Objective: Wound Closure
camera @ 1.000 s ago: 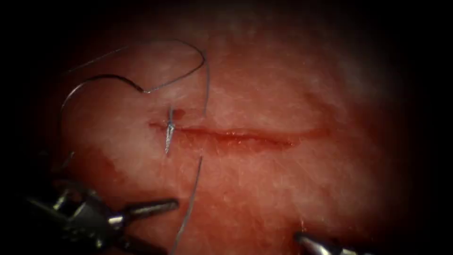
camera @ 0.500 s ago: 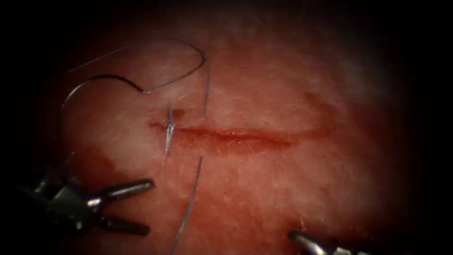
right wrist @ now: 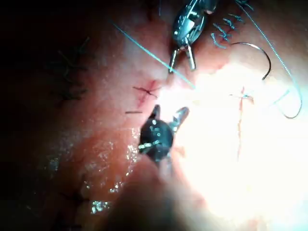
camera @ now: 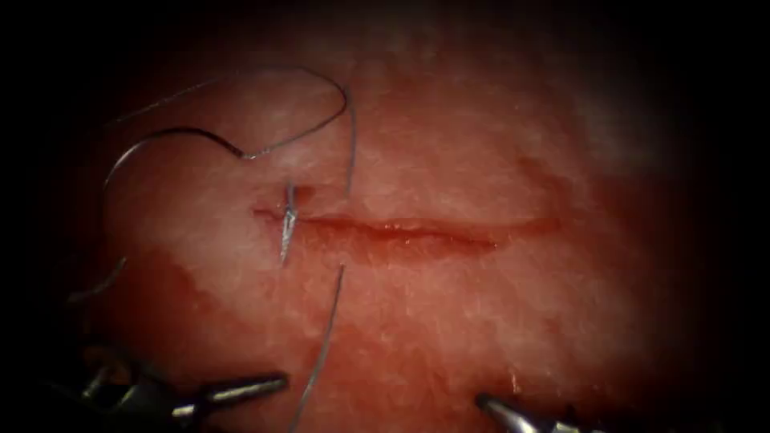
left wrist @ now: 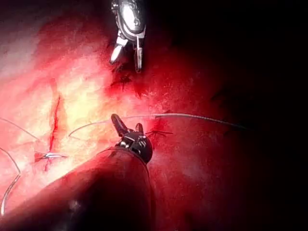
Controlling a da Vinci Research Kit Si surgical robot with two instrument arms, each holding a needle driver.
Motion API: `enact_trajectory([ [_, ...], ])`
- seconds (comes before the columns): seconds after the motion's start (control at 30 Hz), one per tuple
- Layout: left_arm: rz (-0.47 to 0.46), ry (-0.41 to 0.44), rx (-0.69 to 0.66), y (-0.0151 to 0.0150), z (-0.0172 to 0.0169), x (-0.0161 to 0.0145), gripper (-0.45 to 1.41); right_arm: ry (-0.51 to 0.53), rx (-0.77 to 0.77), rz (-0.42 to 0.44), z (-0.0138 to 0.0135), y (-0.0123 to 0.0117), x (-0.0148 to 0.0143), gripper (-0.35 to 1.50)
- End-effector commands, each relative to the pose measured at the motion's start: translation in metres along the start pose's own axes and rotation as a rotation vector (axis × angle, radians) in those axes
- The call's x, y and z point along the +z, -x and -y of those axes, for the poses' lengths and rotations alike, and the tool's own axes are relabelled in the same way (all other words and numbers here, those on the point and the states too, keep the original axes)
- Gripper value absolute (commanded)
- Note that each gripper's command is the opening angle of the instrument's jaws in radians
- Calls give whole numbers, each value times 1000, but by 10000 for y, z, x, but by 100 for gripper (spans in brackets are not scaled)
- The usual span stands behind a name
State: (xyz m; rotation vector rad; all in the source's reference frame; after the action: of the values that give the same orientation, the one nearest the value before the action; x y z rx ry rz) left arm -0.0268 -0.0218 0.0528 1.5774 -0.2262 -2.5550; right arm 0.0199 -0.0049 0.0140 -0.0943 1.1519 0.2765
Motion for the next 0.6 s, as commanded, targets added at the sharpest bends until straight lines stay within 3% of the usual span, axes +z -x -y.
enact_trajectory([
  [0.03,-1,3,-4,-1,-12,1,29,-4,4,-1,12,2,4,131],
  [0.23,-13,4,19,-5,-16,2,27,-4,2,-2,14,3,4,131],
  [0.43,-51,27,40,-14,-21,10,14,-4,2,-1,14,3,4,131],
  [0.53,-66,35,64,-17,-24,14,-18,-4,2,-1,14,3,4,131],
  [0.57,-72,39,73,-17,-24,14,-45,-4,2,-1,15,3,4,131],
  [0.6,-75,41,74,-17,-24,14,-45,-4,2,-1,15,3,4,131],
])
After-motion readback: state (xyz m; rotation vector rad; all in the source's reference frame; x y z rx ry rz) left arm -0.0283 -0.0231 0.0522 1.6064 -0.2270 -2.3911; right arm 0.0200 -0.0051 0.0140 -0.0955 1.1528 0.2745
